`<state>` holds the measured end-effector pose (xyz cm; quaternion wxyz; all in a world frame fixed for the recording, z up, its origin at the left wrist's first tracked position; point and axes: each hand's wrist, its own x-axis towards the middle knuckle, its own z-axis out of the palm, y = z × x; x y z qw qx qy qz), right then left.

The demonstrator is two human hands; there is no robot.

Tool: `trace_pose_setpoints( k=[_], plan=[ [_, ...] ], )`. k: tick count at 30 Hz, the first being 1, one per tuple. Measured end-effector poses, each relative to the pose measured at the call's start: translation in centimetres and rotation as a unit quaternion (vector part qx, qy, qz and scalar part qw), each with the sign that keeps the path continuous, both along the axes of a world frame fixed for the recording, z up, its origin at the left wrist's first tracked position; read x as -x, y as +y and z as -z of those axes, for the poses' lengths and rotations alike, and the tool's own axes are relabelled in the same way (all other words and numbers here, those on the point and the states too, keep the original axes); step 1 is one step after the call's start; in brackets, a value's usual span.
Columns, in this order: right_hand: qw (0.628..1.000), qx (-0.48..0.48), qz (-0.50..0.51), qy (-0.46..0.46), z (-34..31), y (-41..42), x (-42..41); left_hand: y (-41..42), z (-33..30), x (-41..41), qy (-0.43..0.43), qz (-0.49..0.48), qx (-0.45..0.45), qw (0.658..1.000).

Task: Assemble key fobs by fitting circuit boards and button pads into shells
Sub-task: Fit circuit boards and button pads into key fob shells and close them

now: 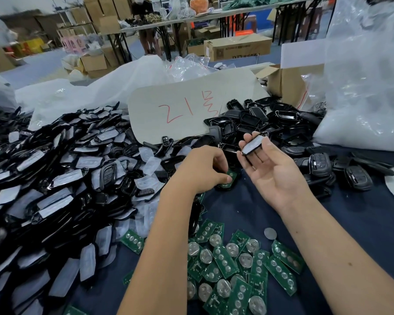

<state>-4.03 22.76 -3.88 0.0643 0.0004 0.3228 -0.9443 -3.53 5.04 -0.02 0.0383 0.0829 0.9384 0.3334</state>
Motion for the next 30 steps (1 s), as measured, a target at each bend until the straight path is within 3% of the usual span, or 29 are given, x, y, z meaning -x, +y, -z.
trace_pose_setpoints(
  k=[9,24,26,30],
  plan=[
    [1.0,0.007,0.0,-0.019,-0.3,-0.2,-0.2,0.7,-0.3,0.5,-0.068,0.018,0.032,0.997],
    [0.999,0.035,0.014,-0.033,-0.7,0.2,-0.4,1.9,-1.1,-0.2,-0.075,0.037,0.119,0.989],
    [0.998,0.044,0.019,-0.032,-0.7,0.2,-0.4,1.5,-1.1,-0.1,-0.091,0.03,0.075,0.993],
    [0.997,0.056,0.03,-0.038,-0.8,0.2,-0.2,0.1,-1.4,-0.3,-0.117,-0.007,-0.113,0.987]
  ],
)
